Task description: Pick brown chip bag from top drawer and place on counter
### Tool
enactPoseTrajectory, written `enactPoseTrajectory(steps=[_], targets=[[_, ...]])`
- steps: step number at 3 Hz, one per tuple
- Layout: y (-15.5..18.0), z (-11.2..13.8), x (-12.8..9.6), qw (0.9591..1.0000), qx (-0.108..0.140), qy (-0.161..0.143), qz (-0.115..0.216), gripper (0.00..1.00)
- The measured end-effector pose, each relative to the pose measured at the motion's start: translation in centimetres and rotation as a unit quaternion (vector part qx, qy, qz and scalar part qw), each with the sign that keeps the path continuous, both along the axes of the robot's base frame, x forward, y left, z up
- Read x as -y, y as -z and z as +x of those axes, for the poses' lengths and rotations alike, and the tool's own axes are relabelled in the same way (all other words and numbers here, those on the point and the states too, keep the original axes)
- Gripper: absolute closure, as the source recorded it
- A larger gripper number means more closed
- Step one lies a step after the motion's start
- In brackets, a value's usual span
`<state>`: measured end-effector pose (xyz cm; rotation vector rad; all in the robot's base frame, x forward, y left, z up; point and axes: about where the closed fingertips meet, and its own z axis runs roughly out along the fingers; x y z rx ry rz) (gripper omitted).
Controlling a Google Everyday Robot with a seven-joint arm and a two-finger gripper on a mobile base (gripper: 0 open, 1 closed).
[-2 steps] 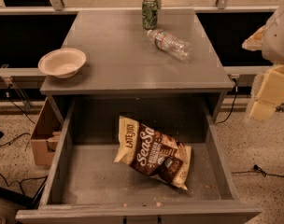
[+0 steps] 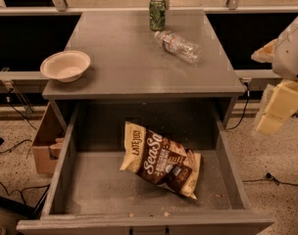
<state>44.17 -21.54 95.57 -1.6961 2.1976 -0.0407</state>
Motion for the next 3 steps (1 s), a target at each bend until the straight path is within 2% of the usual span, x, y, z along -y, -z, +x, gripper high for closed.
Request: enactPoseTrajectory(steps=[1, 2, 3], targets=[[5.8, 0.1, -0.8, 0.9976, -0.014, -0.009, 0.068, 0.00], [12.0, 1.2, -3.3, 0.9850, -0.011, -0.011, 0.172, 0.00], [15.4, 3.2, -4.6, 0.9733, 0.014, 0.002, 0.229, 0.00]])
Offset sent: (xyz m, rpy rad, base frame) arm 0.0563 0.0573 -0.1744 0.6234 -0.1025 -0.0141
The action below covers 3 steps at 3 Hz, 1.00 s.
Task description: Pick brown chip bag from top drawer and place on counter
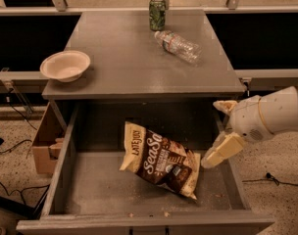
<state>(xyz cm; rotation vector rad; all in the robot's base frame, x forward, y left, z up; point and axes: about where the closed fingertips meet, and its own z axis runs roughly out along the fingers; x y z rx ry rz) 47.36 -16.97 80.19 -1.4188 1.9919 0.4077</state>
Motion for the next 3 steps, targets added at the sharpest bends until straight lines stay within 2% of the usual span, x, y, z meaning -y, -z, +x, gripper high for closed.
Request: enactPoseTrajectory(steps=[1, 2, 3], targets=[[2.9, 1.5, -1.1, 0.9996, 0.007, 0.010, 0.027, 0.00], [5.7, 2.7, -2.5, 0.9998, -0.004, 0.008, 0.020, 0.00], [8.4, 3.1, -4.1, 0.9997, -0.024, -0.002, 0.009, 0.00]])
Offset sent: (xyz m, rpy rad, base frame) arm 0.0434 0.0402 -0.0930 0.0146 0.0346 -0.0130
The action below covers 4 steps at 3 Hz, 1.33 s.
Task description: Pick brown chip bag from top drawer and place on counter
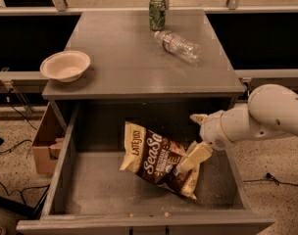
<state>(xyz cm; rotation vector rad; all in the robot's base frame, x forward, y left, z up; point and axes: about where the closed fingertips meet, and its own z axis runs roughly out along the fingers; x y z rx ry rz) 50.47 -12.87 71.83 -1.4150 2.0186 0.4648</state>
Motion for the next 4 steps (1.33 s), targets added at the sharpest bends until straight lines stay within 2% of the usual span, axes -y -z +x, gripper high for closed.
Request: enactPoseTrajectory(steps=[2, 3, 4], targets=[[3.7, -0.4, -2.8, 0.9990, -0.038, -0.022, 0.005, 0.00], [5.1, -1.0, -4.4, 0.9978, -0.055, -0.035, 0.010, 0.26], [5.1, -1.4, -5.0, 0.9975, -0.058, -0.040, 0.010, 0.49]])
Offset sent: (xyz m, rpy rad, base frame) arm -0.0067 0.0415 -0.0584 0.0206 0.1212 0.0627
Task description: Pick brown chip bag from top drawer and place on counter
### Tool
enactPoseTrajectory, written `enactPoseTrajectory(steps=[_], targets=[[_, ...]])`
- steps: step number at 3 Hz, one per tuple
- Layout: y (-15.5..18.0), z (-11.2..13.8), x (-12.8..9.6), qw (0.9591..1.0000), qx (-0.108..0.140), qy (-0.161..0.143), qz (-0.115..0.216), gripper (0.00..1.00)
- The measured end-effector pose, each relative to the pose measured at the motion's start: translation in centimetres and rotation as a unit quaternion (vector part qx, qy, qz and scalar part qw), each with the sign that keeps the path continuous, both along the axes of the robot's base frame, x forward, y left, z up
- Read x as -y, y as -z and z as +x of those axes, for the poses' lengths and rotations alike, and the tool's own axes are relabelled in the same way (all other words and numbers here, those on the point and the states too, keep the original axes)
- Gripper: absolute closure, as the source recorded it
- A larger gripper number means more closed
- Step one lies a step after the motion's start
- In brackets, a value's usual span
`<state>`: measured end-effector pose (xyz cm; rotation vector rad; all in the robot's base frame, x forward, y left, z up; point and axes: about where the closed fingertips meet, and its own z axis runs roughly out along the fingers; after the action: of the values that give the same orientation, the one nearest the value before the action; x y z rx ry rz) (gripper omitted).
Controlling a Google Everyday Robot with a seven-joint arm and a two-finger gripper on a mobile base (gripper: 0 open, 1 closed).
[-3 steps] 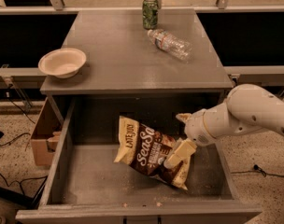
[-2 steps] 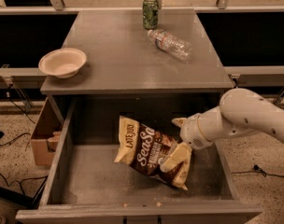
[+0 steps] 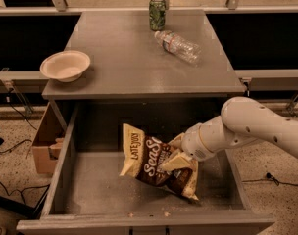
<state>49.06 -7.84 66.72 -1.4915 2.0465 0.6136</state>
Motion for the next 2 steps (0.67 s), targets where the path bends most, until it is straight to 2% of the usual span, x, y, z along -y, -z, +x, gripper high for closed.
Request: enactPoseTrajectory(steps=[2], targets=[[-0.20, -0.34, -0.66, 0.9999, -0.001, -0.011, -0.004, 0.95]])
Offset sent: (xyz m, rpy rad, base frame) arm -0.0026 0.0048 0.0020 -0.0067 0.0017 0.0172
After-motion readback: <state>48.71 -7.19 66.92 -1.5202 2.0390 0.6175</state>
